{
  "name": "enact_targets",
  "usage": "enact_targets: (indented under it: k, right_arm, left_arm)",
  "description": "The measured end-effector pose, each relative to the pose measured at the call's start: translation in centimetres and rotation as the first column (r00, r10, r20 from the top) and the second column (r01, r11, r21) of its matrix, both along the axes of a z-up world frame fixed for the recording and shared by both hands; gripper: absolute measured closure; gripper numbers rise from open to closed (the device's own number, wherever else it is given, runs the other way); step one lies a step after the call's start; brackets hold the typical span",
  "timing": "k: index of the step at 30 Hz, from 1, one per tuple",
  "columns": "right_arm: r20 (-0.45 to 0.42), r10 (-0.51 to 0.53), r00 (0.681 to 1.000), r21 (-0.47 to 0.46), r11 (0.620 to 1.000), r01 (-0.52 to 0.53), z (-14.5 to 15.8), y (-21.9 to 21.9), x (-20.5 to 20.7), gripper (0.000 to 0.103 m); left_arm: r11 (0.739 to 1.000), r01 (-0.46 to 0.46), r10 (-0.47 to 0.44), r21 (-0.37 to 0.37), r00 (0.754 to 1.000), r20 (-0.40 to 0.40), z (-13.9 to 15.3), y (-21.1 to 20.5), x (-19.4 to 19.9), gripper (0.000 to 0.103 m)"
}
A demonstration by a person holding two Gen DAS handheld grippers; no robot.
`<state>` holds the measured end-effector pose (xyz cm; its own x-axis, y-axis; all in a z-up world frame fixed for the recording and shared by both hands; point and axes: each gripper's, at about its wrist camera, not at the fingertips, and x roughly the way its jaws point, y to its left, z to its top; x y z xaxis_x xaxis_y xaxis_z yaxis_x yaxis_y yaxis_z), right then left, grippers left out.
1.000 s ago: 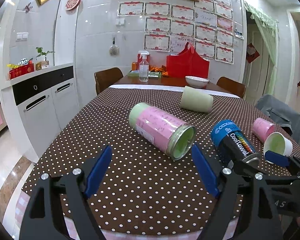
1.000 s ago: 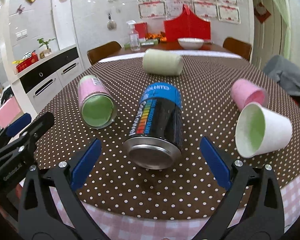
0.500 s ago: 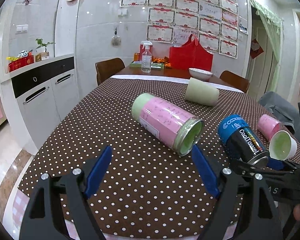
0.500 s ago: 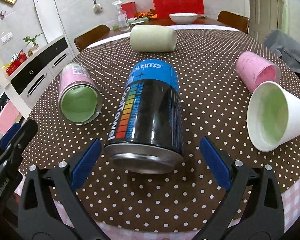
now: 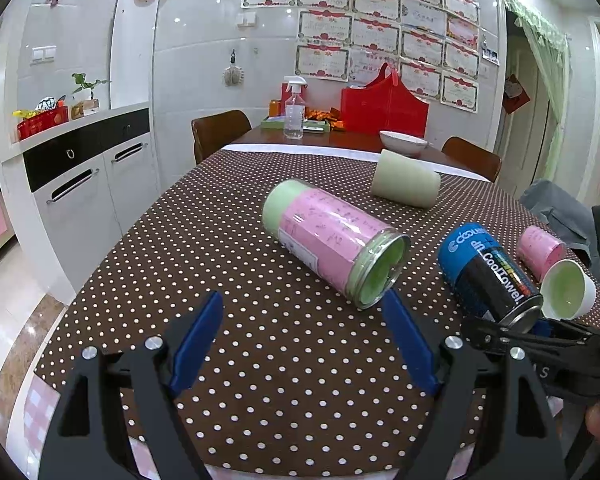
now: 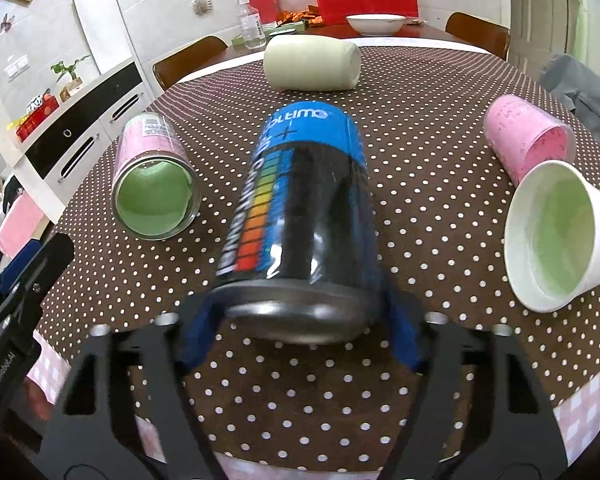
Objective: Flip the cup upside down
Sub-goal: 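Rotate the held can with the right tool until its silver end faces up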
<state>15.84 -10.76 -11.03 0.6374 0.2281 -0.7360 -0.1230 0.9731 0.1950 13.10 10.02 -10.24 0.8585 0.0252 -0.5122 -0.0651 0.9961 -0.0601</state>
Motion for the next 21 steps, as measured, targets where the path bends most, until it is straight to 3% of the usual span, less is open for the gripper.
enact_targets:
  k: [21]
  right_arm:
    - [0.138,0.017,0.990,-0.001,1.000,-0.017,3.4,-2.7,-4.3,0.038]
  left_arm:
    - [0.999,0.036,-0.037,0.029,0.999,0.031,1.3,-2.8,-2.2,0.022]
